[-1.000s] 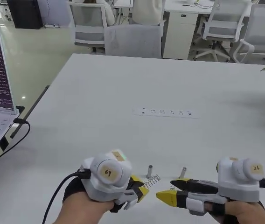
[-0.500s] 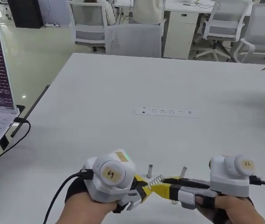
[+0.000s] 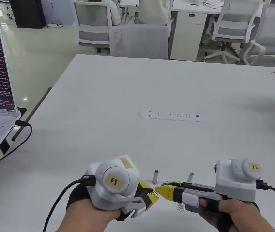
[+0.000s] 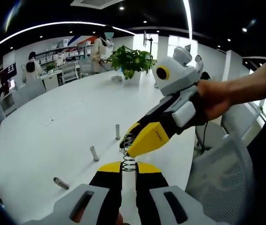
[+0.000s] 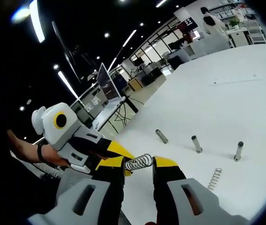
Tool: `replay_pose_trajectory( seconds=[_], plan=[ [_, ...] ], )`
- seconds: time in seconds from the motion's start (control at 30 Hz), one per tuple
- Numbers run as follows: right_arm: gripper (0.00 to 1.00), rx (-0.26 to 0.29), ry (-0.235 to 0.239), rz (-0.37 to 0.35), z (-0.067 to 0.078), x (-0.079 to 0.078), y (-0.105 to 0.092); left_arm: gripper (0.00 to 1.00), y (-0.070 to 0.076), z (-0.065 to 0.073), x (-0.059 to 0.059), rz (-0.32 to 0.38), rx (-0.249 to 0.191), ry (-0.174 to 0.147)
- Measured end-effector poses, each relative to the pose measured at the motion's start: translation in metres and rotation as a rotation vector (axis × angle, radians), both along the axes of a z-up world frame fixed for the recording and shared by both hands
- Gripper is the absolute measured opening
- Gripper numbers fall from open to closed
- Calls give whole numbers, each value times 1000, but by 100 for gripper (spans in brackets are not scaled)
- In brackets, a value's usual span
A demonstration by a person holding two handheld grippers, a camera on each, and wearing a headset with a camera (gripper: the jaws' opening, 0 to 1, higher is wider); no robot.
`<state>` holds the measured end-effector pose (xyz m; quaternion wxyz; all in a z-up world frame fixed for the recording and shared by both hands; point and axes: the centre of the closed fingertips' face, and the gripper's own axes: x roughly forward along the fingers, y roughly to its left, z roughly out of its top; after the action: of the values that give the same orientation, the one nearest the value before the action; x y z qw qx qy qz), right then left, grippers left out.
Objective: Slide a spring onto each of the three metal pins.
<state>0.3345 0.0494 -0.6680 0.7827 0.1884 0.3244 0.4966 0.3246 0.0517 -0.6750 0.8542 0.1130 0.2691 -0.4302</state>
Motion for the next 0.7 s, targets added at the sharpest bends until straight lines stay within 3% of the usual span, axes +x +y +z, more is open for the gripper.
replay_pose_trajectory(
  seconds=[0.7],
  plan=[
    [11,-9,-29,51,16,-4,-3,2,-4,4,-4,-50,-63,-29]
  ],
)
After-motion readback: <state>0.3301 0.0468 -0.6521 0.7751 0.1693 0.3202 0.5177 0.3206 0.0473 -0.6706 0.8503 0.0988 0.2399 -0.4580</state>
